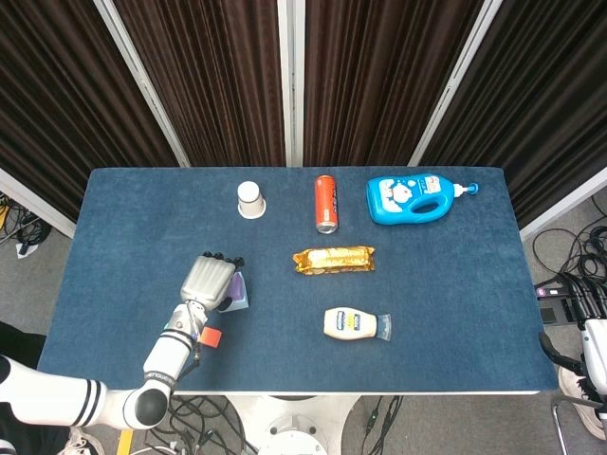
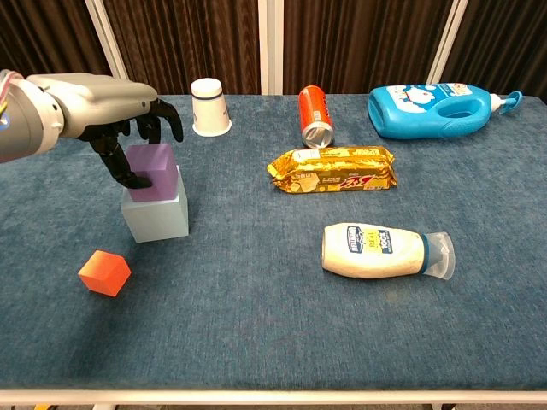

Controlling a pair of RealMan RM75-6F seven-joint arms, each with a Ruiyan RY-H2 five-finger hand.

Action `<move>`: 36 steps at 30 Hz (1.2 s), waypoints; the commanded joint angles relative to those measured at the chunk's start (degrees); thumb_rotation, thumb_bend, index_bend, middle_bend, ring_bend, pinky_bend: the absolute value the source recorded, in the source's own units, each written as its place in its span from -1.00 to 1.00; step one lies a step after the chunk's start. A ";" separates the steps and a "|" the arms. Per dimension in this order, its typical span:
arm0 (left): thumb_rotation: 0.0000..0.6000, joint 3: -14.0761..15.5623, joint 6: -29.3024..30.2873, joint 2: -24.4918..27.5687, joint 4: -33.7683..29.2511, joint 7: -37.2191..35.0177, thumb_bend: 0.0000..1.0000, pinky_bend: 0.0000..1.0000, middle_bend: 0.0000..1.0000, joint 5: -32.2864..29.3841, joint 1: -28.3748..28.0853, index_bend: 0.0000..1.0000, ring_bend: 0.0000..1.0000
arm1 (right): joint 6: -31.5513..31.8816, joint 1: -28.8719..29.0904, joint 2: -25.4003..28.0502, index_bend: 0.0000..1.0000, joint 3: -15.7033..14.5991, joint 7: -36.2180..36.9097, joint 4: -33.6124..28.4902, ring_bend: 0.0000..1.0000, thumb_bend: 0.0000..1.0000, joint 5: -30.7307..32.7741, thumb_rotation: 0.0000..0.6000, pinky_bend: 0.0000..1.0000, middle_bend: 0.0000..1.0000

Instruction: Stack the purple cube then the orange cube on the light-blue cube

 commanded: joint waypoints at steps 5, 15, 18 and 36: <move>1.00 -0.44 -1.63 1.92 -0.92 -2.64 -0.59 -0.44 -0.24 0.10 0.16 -0.55 -0.50 | -0.06 -0.02 0.15 -0.92 -0.12 0.58 0.23 -1.00 -0.54 -0.17 1.00 -1.00 -0.85; 1.00 0.00 2.52 7.71 -7.59 -5.08 -0.67 -0.49 -0.37 3.38 2.64 -0.59 -0.58 | -0.16 -0.02 0.30 -0.92 -0.31 0.90 0.36 -1.00 -0.54 -0.42 1.00 -1.00 -0.85; 1.00 1.02 5.50 11.70 -10.98 -7.42 -0.67 -0.49 -0.38 6.24 5.53 -0.59 -0.58 | 0.00 -0.12 0.36 -0.92 -0.32 1.23 0.45 -1.00 -0.54 -0.42 1.00 -1.00 -0.85; 1.00 16.70 3.28 17.71 1.60 -31.23 -0.66 -0.29 -0.07 39.23 23.83 -0.24 -0.34 | -1.31 0.59 -0.50 -0.92 -0.27 -2.00 -0.38 -1.00 -0.54 0.39 1.00 -1.00 -0.84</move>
